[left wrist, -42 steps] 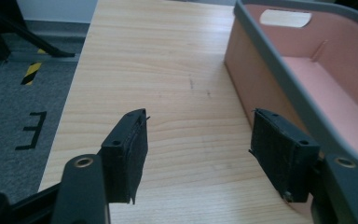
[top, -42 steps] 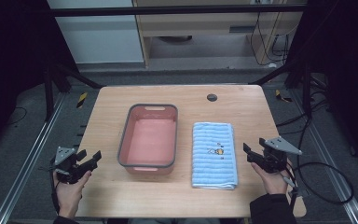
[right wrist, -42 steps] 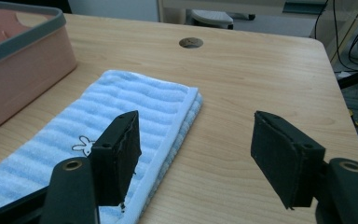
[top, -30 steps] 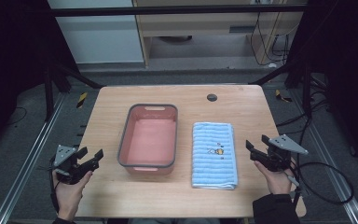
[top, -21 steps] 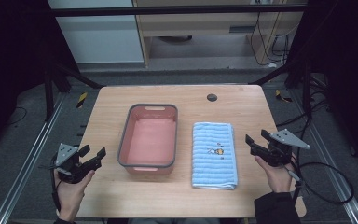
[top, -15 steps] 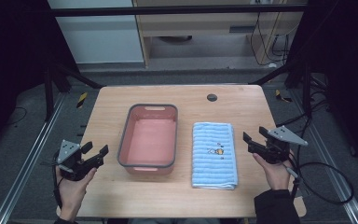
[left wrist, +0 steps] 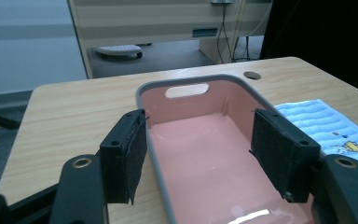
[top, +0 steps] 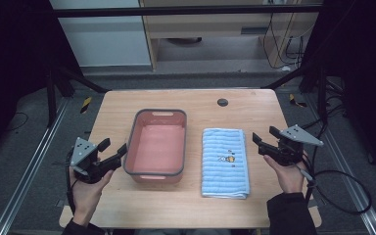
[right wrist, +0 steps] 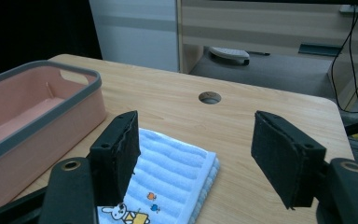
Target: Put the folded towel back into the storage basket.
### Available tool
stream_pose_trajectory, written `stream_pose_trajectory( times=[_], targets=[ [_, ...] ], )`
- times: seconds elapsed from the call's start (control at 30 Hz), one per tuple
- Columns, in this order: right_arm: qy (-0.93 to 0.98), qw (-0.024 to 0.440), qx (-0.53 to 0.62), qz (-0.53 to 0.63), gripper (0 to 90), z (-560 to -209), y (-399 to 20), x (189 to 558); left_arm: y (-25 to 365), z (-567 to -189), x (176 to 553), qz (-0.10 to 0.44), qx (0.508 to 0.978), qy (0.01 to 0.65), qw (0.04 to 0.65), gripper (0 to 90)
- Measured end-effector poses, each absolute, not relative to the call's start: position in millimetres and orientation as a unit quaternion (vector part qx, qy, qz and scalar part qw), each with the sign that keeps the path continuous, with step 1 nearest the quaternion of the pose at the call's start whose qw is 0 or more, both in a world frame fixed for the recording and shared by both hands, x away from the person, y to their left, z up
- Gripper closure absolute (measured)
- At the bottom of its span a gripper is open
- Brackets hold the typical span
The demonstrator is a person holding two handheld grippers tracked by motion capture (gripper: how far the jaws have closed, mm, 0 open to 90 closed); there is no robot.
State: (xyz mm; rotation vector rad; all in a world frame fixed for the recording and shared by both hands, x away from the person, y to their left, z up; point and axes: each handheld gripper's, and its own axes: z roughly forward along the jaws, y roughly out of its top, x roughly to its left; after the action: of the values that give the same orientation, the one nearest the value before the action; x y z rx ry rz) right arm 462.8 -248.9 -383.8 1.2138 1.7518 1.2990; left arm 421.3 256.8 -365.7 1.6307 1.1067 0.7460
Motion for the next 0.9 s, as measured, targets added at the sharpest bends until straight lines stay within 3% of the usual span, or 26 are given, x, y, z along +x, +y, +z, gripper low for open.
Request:
stream_pose_trajectory(
  times=[0.9],
  targets=[
    [0.663, 0.315, 0.456, 0.502, 32.6, -363, -241, 477, 164, -371, 420, 0.275, 0.716, 0.395, 0.506, 37.7]
  ],
)
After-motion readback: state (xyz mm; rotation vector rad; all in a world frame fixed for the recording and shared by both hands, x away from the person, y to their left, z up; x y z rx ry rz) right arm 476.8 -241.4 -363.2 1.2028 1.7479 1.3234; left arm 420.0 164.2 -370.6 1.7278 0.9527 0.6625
